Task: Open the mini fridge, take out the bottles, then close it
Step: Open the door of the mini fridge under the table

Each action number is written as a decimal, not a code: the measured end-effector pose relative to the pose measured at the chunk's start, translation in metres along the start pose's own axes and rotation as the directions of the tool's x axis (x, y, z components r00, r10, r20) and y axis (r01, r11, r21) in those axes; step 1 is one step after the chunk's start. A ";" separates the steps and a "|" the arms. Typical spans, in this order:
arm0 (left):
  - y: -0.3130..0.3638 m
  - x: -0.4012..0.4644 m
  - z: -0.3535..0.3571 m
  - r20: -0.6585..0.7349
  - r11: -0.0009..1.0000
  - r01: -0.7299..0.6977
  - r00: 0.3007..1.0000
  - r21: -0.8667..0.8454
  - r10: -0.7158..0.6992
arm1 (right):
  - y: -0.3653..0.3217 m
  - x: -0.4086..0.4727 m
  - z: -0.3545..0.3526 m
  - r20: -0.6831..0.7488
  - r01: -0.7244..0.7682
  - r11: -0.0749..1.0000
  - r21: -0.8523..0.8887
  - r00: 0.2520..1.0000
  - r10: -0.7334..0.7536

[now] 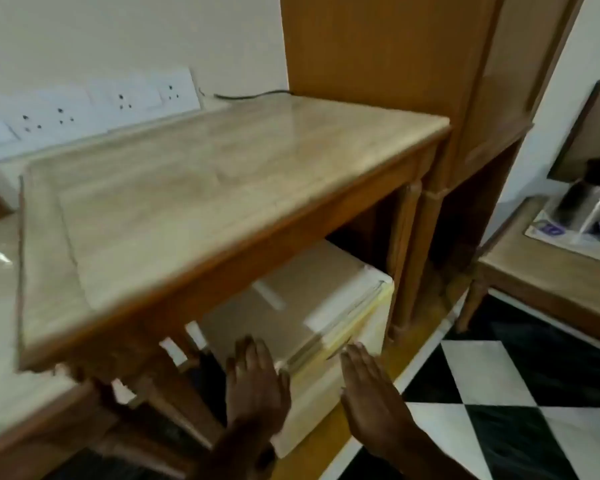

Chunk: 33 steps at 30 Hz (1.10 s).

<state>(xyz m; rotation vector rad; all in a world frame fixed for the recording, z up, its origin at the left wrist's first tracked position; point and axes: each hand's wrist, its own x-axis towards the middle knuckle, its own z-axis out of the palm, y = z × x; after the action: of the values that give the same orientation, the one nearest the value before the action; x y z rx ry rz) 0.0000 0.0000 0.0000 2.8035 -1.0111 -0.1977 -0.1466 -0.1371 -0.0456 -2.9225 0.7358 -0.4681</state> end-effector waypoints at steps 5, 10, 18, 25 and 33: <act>-0.032 0.076 0.053 -0.031 0.994 0.106 0.994 0.009 -0.105 | -0.012 0.022 0.091 0.060 0.197 0.979 0.044 0.978 -0.200; -0.045 0.092 0.094 -0.044 0.995 0.059 0.997 0.079 -0.056 | -0.014 0.017 0.127 0.006 0.182 0.983 0.002 0.983 -0.182; -0.054 0.093 0.104 -0.016 0.991 0.034 0.999 0.132 -0.032 | -0.019 0.039 0.093 0.003 0.212 0.975 -0.073 0.977 -0.212; -0.052 0.092 0.103 0.044 0.992 0.064 0.997 0.106 -0.069 | -0.017 0.026 0.096 -0.053 0.160 0.987 0.029 0.986 -0.158; -0.039 0.086 0.107 -0.206 0.961 -0.038 0.974 0.275 0.098 | 0.044 -0.016 0.052 -0.071 -0.152 0.941 -0.303 0.988 0.136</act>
<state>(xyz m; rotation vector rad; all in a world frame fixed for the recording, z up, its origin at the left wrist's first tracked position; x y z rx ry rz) 0.0708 -0.0362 -0.1179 2.9342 -1.1551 0.2714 -0.1635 -0.1670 -0.1064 -3.1150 1.1148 -0.4476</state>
